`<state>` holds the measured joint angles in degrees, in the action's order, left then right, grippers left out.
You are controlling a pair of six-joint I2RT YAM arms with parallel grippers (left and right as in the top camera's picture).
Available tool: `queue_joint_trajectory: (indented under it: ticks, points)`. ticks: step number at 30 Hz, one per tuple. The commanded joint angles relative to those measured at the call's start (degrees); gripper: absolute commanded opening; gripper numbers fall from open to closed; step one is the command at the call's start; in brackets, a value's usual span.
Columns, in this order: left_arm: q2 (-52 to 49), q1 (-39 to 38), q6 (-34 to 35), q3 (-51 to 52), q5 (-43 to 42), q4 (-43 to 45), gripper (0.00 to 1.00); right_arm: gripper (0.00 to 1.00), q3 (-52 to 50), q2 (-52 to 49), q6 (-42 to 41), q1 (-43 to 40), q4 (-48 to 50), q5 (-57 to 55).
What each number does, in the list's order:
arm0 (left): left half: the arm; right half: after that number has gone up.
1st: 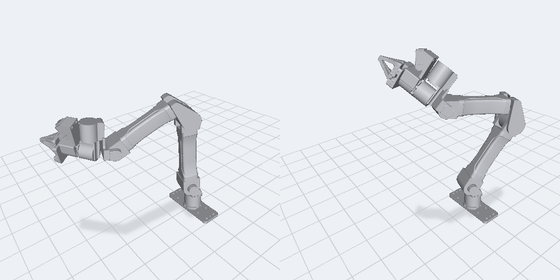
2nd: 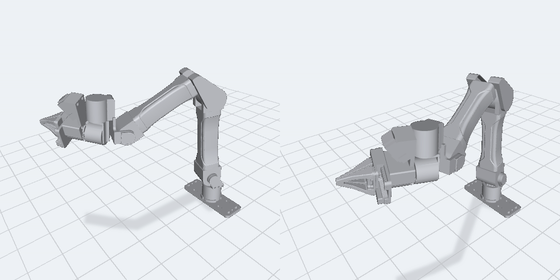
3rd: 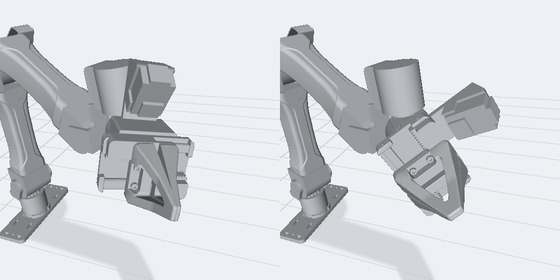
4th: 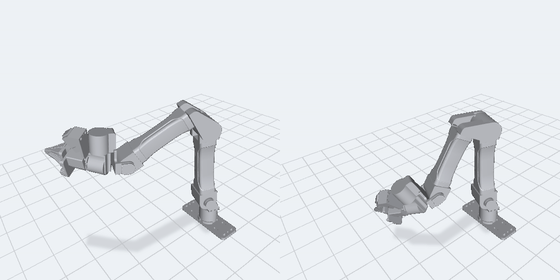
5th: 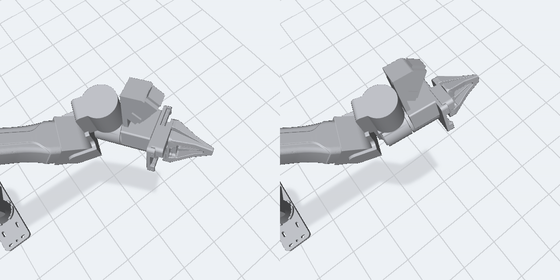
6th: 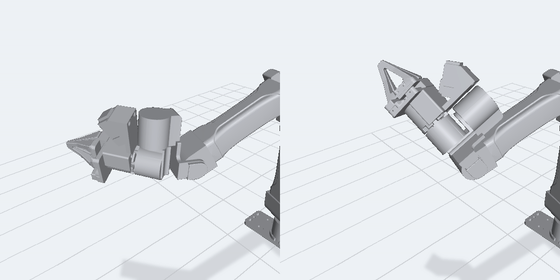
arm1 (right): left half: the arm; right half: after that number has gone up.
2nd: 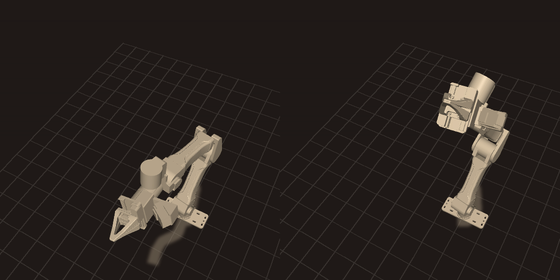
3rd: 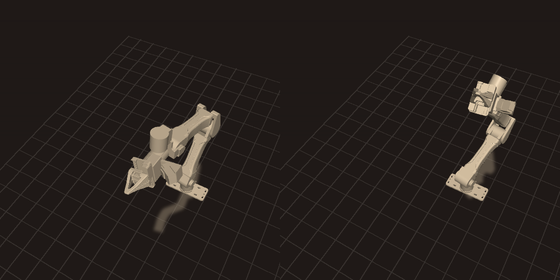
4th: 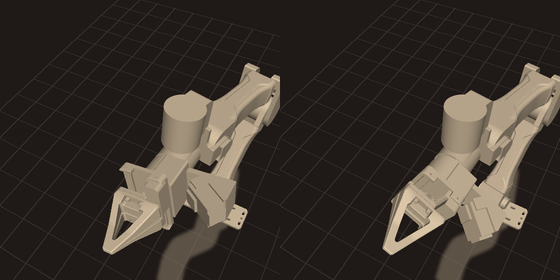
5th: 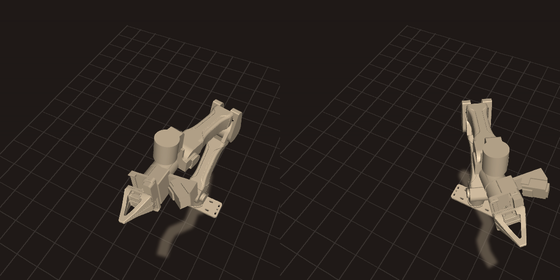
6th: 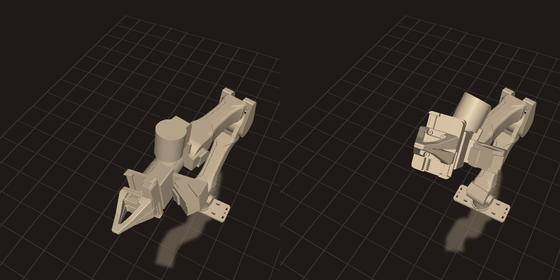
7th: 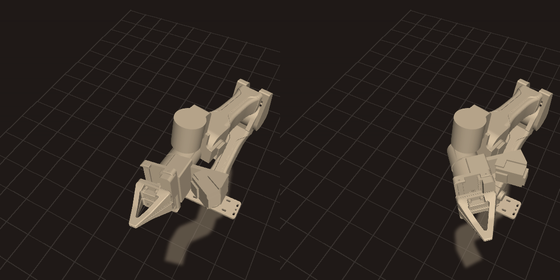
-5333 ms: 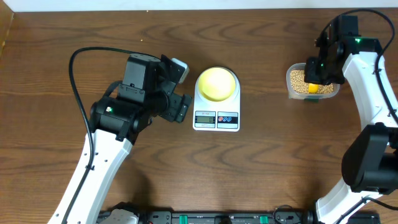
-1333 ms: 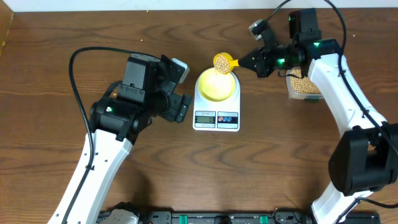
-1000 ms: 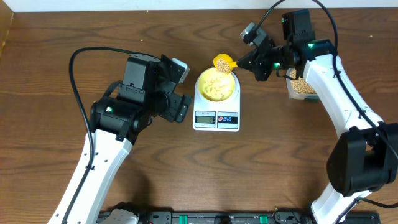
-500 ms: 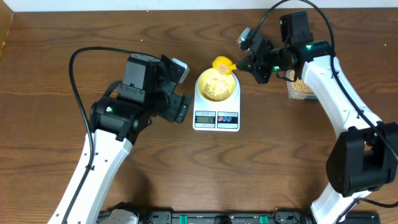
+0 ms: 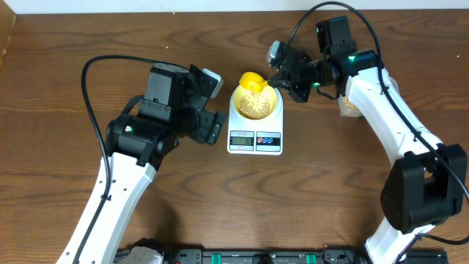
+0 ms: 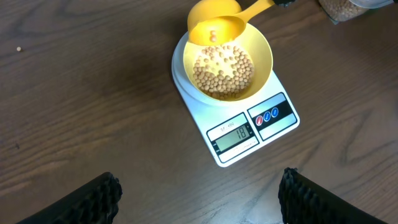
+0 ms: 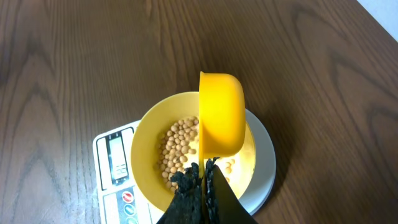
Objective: Scoop item into bowl and weigh 50g on scale
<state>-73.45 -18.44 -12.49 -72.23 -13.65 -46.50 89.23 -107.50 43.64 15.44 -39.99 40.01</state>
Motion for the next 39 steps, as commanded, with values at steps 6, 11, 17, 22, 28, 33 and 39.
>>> queue_joint_trajectory:
  ticks: [6, 11, 17, 22, 28, 33, 39]
  points:
    - [-0.2, 0.2, -0.7, 0.0, -0.7, -0.2, 0.83, 0.01, -0.4, 1.0, 0.8, 0.0, -0.1, 0.6]
    - [-0.2, 0.2, -0.7, 0.0, -0.7, -0.2, 0.83, 0.01, -0.4, 1.0, 0.8, 0.0, 0.0, 0.4]
    - [-0.2, 0.2, -0.8, 0.0, -0.7, -0.2, 0.83, 0.01, -0.4, 1.0, -1.0, 0.0, 0.9, 0.4]
    - [-0.2, 0.2, -0.7, 0.0, -0.7, -0.2, 0.83, 0.01, -0.4, 1.5, -8.1, -0.5, 4.7, 0.4]
    - [-0.2, 0.2, -0.7, 0.0, -0.7, -0.2, 0.83, 0.01, -0.4, 4.1, -10.8, -1.9, 10.1, -1.1]
    - [-0.2, 0.2, -0.8, 0.0, -0.7, -0.2, 0.83, 0.01, -0.4, 7.3, -21.9, -4.9, 13.8, -6.9]
    - [-0.2, 0.2, -0.7, 0.0, -0.7, -0.2, 0.83, 0.01, -0.4, 11.2, -50.9, -13.6, 14.8, -13.2]
